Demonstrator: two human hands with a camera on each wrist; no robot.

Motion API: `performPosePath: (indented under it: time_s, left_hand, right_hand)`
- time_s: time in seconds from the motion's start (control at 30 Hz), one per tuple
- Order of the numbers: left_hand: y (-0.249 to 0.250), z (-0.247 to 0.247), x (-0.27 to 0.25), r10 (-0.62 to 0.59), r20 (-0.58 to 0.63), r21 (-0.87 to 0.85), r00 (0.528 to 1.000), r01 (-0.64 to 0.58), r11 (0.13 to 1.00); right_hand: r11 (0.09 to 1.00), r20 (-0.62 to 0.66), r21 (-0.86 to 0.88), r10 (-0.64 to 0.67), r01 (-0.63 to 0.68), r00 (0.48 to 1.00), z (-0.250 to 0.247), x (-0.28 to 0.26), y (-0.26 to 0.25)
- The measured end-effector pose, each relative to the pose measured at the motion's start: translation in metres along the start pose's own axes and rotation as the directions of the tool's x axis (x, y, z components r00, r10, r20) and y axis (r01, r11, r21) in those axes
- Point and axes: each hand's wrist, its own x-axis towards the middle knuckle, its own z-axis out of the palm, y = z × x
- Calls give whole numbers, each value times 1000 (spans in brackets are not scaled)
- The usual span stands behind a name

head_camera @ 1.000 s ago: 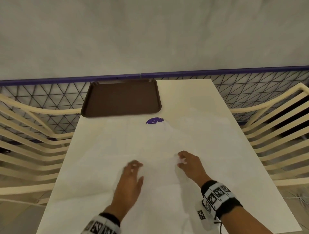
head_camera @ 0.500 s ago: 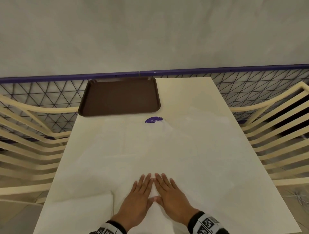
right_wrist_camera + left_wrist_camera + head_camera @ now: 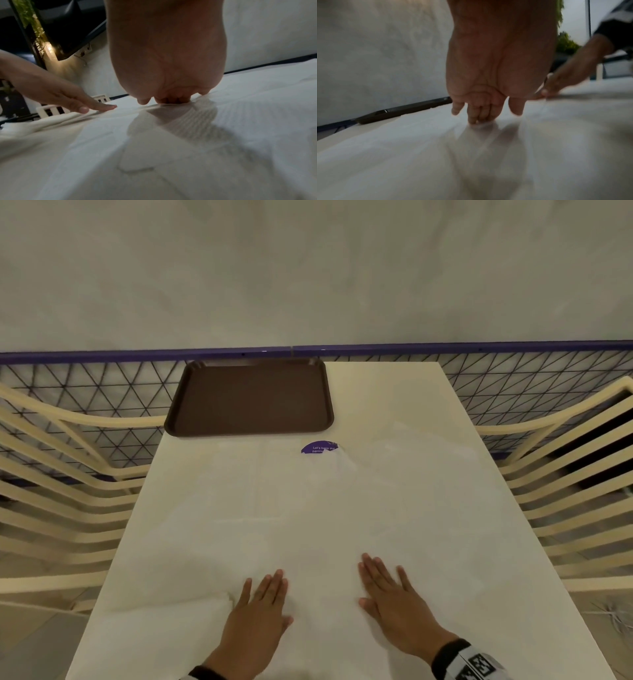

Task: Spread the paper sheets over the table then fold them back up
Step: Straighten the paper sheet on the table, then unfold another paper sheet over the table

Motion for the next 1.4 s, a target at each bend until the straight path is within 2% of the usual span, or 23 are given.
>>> performPosePath:
  time_s: [0.1,0.2,0.3,0.43,0.47,0.57,0.67,0.73,0.8,0.87,0.93,1.03,1.13,1.23,1.27,1.33,1.4]
  left_hand:
    - [1,-29,49,-38,-4,49,999,38,998]
    - [0,-51,97,-86,107,-31,991,89,996]
    - [0,-56,125,-156,321,-52,934,182,982]
    - [-1,-63,136,-180,423,38,888,181,983]
    - [-1,-64,136,-169,438,36,883,170,985]
    - [4,-77,127,-121,371,-6,921,133,991]
    - [12,-101,111,-47,188,-74,981,62,995]
    - [9,-125,94,-48,102,-76,994,56,996]
    - [-3,-144,75,-138,25,-102,990,140,985]
    - [-24,-160,56,-319,65,-246,945,325,913]
    - [-50,-168,35,-463,73,-483,883,438,758]
    - [-83,-172,5,-594,85,-744,800,448,497]
    - [-118,-148,-29,-703,145,-778,696,519,353]
    - [-147,-122,-69,-787,192,-788,587,570,233]
    - [-153,-118,-82,-811,214,-796,545,578,178]
    - [-161,-110,-103,-842,251,-780,478,615,116]
    - [-166,-102,-120,-847,268,-741,460,660,124]
  right_hand:
    - [1000,7,-5,-15,15,1000,2,0,-2]
    - [999,-11,-21,-41,40,999,2,1,-4]
    - [999,-52,8,-53,54,997,-3,6,-7]
    - [982,-217,124,-110,139,970,-24,15,-9]
    - [981,-206,151,-90,123,974,-31,20,-13]
    - [989,-255,126,-39,74,966,-56,34,-25]
    - [981,-460,-14,-180,195,870,-74,52,-37]
    - [956,-460,-105,-291,274,839,-95,55,-47]
    - [957,-408,-36,-277,288,870,-112,53,-52]
    - [947,-353,172,-198,272,914,-123,49,-54]
    - [892,-320,374,-132,253,938,-131,46,-58]
    - [765,-239,601,-102,230,966,-134,48,-80]
    - [639,-153,744,-118,193,981,-124,55,-114]
    - [445,-24,892,-119,75,993,-105,60,-154]
    - [422,22,906,-113,28,993,-98,60,-168]
    - [450,90,892,-105,-33,990,-82,61,-191]
    - [503,130,862,-103,-62,986,-67,61,-209]
